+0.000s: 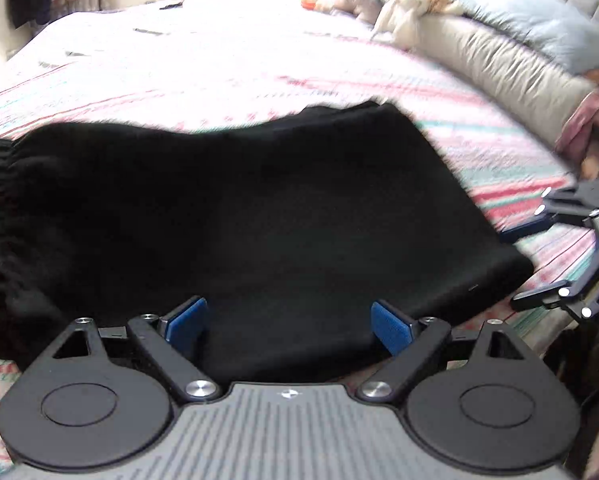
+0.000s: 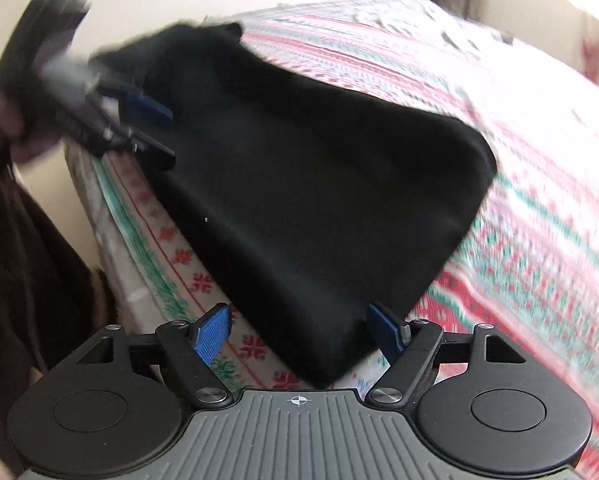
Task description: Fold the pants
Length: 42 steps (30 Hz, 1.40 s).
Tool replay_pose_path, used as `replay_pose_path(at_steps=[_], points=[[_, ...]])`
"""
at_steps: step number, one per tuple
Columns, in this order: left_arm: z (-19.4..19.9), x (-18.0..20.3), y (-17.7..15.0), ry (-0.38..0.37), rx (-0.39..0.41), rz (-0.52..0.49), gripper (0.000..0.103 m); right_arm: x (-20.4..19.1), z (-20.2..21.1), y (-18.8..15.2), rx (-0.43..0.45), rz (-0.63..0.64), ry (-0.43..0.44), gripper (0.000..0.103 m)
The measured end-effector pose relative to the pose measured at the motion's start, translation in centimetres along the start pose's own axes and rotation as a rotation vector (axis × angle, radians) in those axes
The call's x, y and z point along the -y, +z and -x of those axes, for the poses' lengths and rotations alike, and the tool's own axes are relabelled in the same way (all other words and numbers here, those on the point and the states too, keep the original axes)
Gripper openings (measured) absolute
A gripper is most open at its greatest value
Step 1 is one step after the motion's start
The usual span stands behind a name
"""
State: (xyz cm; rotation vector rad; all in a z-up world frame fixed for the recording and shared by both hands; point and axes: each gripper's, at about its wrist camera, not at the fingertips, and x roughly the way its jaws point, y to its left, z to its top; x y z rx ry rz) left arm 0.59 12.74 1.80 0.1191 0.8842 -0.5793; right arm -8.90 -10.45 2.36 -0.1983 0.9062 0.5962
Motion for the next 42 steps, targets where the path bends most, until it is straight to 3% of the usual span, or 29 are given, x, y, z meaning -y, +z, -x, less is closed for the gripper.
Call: replay_pose_path(at_steps=[6,9,13,16,19,24,27,32,35,37,39,42], points=[[0.2,1.9,0.1,-0.057,0.126,0.002,0.103,5.1,0.3,-0.7,-0.014,-0.331,0.120,0.078],[-0.5,3.3,0.0,-0.100,0.137,0.001,0.103,7.3,0.0,-1.3,-0.024,-0.479,0.194,0.078],[-1.6,5.4,0.1,-0.145,0.149,-0.050,0.103,9.7,-0.9,-2.4,-0.050,-0.698,0.370,0.078],[-1.8,6.9,0.0,-0.179,0.151,-0.100,0.103,11.2,-1.4,-3.0,-0.047,-0.802,0.436,0.075],[-2.2,8.5,-0.1,-0.210,0.143,-0.161,0.103,11.8,-2.1,-3.7,-0.054,-0.878,0.487,0.065],[-3.1,12.2,-0.6,-0.231,0.144,-0.316,0.103,12.0,-2.7,-4.1,-0.087,-0.925,0.478,0.030],[-3.1,14.5,-0.8,-0.186,0.164,-0.372,0.103,12.5,-2.1,-3.8,-0.081,-0.922,0.509,0.024],[-3.3,17.2,-0.4,-0.064,0.236,-0.402,0.101,12.5,-0.5,-1.5,-0.043,-0.871,0.553,0.023],[-4.6,18.4,-0.3,0.083,0.223,-0.414,0.088,11.9,-0.4,0.6,-0.028,-0.840,0.565,0.023],[-5.6,19.0,-0.7,0.223,0.216,-0.455,0.064,12.0,-0.4,1.3,-0.026,-0.829,0.575,0.025],[-6.4,19.6,-1.1,0.336,0.214,-0.489,0.056,12.1,-0.8,2.2,-0.025,-0.820,0.558,0.025],[-6.2,19.7,-1.4,0.373,0.214,-0.453,0.053,13.2,-1.3,2.7,-0.010,-0.837,0.493,0.031]])
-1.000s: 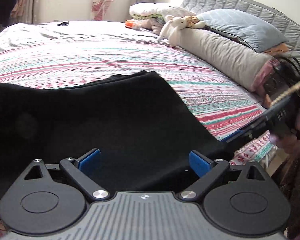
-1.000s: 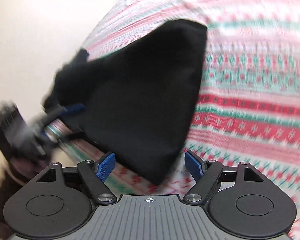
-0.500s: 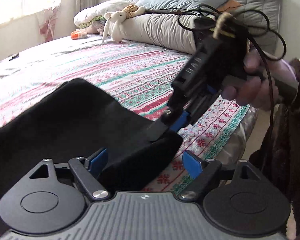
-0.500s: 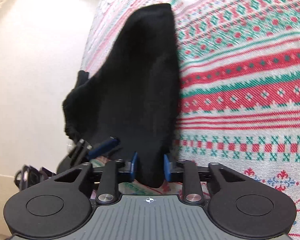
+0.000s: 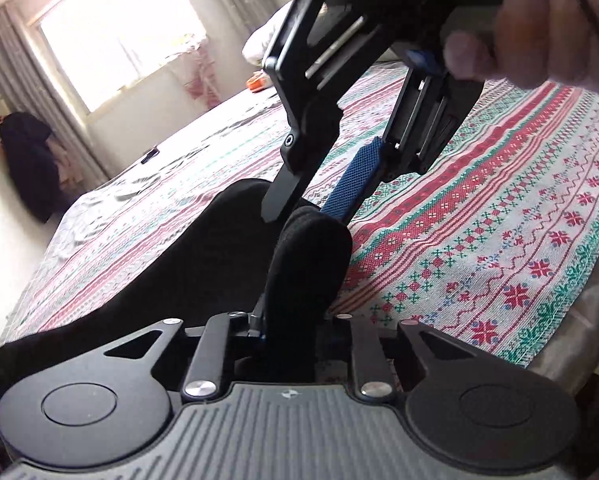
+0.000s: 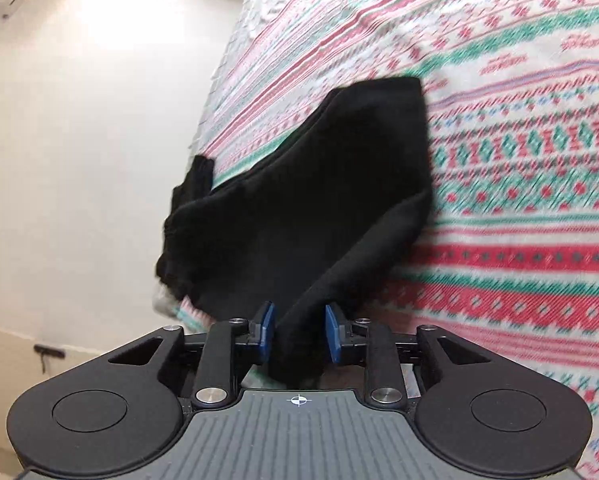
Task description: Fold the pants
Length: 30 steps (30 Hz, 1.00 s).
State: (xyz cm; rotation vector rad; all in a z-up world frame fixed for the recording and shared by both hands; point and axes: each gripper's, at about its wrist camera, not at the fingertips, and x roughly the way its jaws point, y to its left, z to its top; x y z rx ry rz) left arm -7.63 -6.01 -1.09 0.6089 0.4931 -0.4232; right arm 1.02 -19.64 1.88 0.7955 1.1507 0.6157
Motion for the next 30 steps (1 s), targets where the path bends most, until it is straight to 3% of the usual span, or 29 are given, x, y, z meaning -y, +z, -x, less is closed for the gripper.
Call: replay_pose_path(at_steps=[1,3,5,10,12,14,18,23,30], points=[[0.2,0.0,0.0,0.004,-0.005,0.018,0.052,0.1,-0.3,0.4,0.009,0.007,-0.022,0.036],[0.5,0.1,0.1,0.009,-0.021,0.057,0.052,0.9,-1.0,1.2,0.017,0.040,-0.086,0.055],[0.7,-0.1,0.2,0.016,-0.039,0.100,0.051,1.8,-1.9,2.0,0.039,0.029,-0.149,0.055],[1.8,-1.0,0.6,0.030,-0.068,0.232,0.050,3.4,-2.9,3.9,0.104,-0.009,-0.087,0.049],[2.4,-1.3,0.8,0.034,-0.078,0.273,0.050,3.3,-3.4,4.6,0.140,-0.009,-0.108,0.037],[2.8,-1.5,0.8,0.041,-0.082,0.294,0.049,3.3,-4.0,5.2,0.167,-0.044,-0.100,0.033],[4.2,-1.5,1.2,0.072,-0.074,0.283,0.049,2.4,-4.6,6.1,0.236,-0.068,-0.096,0.028],[6.2,-1.9,2.0,0.118,-0.034,0.271,0.048,0.6,-3.3,6.9,0.320,-0.078,-0.015,0.019],[8.7,-1.0,4.2,0.127,0.042,0.299,0.047,-1.1,-0.8,7.2,0.400,-0.102,0.053,0.018]])
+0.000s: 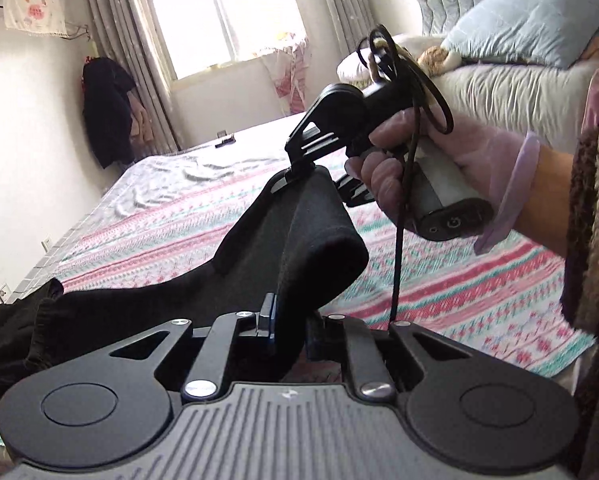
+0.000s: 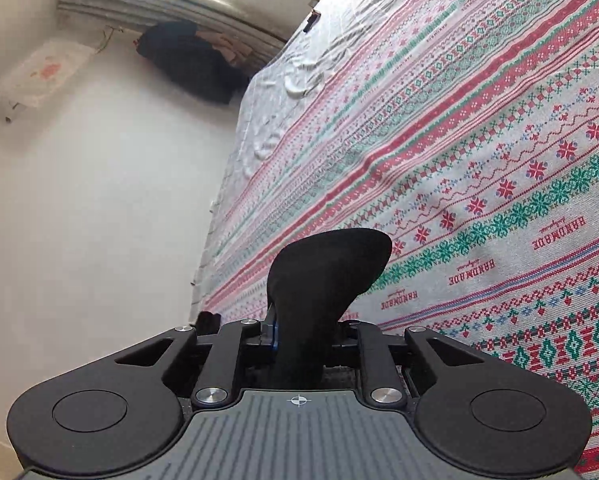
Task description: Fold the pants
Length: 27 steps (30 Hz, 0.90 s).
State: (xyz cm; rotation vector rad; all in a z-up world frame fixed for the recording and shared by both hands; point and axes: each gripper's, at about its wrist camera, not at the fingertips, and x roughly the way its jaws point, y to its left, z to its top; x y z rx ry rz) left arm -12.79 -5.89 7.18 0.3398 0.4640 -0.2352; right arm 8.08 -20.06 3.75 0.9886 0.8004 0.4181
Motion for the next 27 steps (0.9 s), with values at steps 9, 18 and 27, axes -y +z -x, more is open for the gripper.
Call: replay_pose_path(at_steps=[9,18,27], points=[[2.0,4.2,3.1,-0.219,0.057,0.085,0.047,0.6,9.7,2.7,0.121,-0.059,-0.040,0.018],[2.1,9.0,1.9,-0.488,-0.003,0.161,0.047,6.5,19.5,2.1,0.207,-0.108,-0.194,0.018],[0.4,5.5,2.3,-0.527,-0.011,0.276,0.047,8.2,20.4,1.8,0.209,-0.175,-0.168,0.018]])
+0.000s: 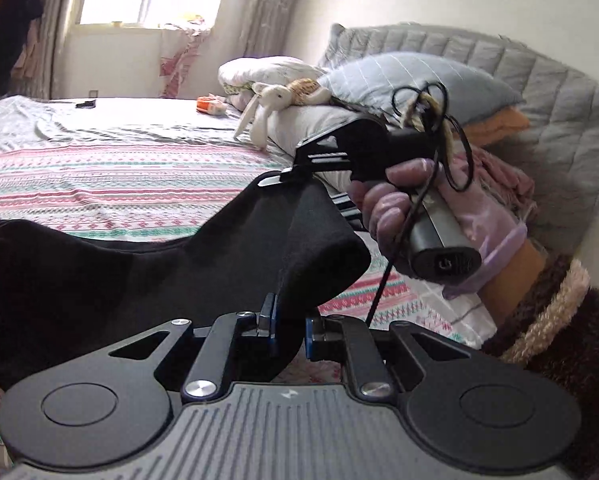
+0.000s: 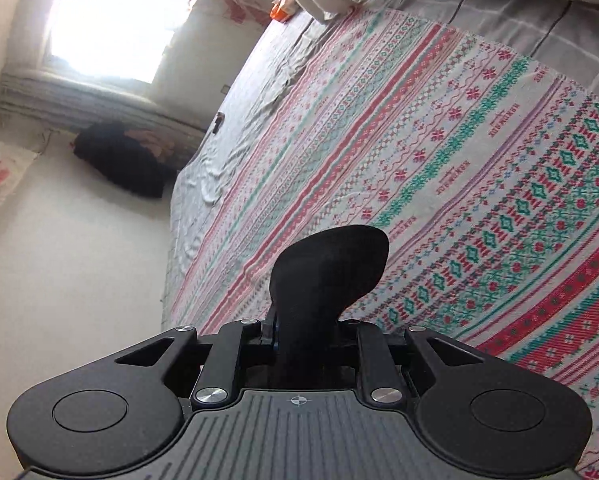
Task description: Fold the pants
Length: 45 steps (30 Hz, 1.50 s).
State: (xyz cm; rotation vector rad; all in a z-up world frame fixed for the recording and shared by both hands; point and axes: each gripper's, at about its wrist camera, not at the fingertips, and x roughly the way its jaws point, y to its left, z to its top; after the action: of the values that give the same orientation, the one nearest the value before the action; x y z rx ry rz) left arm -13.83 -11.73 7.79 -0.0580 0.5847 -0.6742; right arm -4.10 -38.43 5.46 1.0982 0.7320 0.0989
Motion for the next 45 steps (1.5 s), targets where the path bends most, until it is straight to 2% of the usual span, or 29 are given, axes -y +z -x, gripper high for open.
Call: replay_pose_path(at_steps=[7,15,20,27,29,31,32,33,35,38,40,42,45], points=[[3.9,-3.3,0.4,0.100,0.080,0.075,0.047,-5.7,-3.3,-2.0,-0.047,0.058,0.102,0.018],[6.6,-8.5,0.7,0.193,0.085,0.222,0.047,-11.5,-9.3,-5.8,-0.140,0.126,0.187,0.018],[7.8,-12.5,0.2,0.258,0.069,0.331,0.047,-14.0,-13.8,-8.8,-0.194,0.157,0.190,0.018],[8.0,-18.8,-2.0,0.248,0.010,0.585,0.048,-15.4,-19.0,-12.5,-0.240,0.217,0.129,0.021],[7.9,-19.8,-2.4,0.259,0.006,0.611,0.049,-15.3,-19.8,-13.1,-0.247,0.226,0.130,0.023],[7.7,-20.5,-2.5,0.267,-0.001,0.616,0.051,-15.5,-20.1,-13.3,-0.240,0.239,0.147,0.028],[7.7,-20.8,-2.5,0.270,-0.016,0.620,0.052,-15.5,-20.2,-13.3,-0.238,0.243,0.157,0.035],[7.5,-21.0,-2.4,0.270,-0.047,0.615,0.057,-15.6,-20.0,-13.2,-0.232,0.242,0.174,0.043],[7.2,-21.0,-2.1,0.284,-0.111,0.585,0.065,-15.8,-19.3,-12.6,-0.221,0.233,0.195,0.054],[8.0,-20.2,-1.1,0.358,-0.114,0.480,0.079,-16.6,-17.7,-11.6,-0.191,0.255,0.219,0.066],[8.7,-19.6,-0.2,0.427,-0.081,0.403,0.087,-17.0,-16.6,-11.2,-0.157,0.297,0.196,0.066],[9.3,-18.9,1.1,0.475,-0.044,0.330,0.089,-17.1,-15.6,-11.1,-0.136,0.339,0.151,0.066],[9.3,-18.0,3.0,0.489,-0.012,0.244,0.091,-16.6,-14.7,-11.3,-0.134,0.394,0.020,0.066]])
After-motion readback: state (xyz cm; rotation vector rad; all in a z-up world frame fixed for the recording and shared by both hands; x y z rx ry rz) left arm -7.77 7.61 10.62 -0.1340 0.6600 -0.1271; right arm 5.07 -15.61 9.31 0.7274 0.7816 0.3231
